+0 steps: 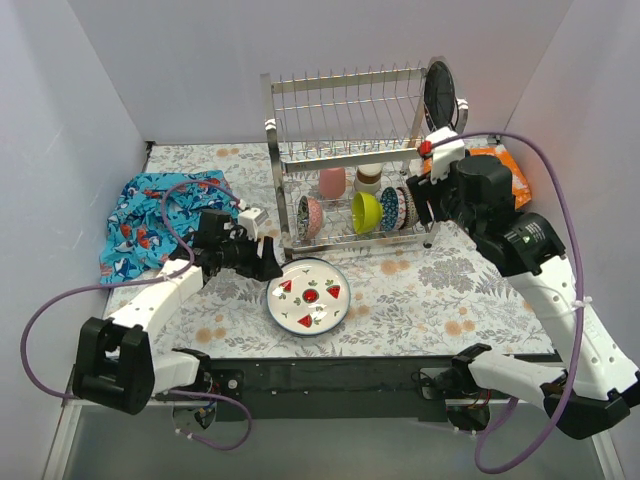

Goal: Load the mixed dishes into the dish rack

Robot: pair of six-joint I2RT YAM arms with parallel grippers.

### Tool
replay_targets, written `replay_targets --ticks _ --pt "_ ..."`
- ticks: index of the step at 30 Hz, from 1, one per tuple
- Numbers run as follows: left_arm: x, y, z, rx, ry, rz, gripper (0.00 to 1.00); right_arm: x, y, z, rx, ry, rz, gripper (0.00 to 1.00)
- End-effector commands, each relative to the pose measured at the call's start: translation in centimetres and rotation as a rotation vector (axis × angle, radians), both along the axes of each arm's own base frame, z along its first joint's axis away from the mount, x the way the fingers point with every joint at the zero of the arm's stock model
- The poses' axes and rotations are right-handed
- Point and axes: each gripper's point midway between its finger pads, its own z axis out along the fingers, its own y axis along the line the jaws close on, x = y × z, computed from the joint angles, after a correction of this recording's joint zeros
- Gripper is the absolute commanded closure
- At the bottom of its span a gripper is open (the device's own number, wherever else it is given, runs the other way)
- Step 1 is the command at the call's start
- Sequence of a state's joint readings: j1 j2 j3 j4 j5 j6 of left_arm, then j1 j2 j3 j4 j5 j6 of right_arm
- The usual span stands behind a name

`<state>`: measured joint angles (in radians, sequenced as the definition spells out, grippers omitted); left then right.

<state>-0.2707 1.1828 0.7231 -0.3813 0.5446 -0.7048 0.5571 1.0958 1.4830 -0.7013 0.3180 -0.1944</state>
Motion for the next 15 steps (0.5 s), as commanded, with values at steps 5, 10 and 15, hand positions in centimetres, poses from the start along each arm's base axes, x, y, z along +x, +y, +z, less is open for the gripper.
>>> replay_targets --ticks 5,10,15 --pt "0.0 -0.7 -1.2 0.008 0.051 -0.079 0.47 -1.9 -1.8 -2.2 -0.013 -0.008 -0.027 0.29" --pt "0.2 -0.7 -2.6 0.026 0.129 -0.067 0.50 -2.0 -3.4 -3.3 -0.106 -0.027 -0.055 0.18" --pt "0.3 -0.8 -3.5 0.037 0.168 -0.069 0.53 -2.3 -3.0 -5.8 -0.125 0.038 -0.031 0.20"
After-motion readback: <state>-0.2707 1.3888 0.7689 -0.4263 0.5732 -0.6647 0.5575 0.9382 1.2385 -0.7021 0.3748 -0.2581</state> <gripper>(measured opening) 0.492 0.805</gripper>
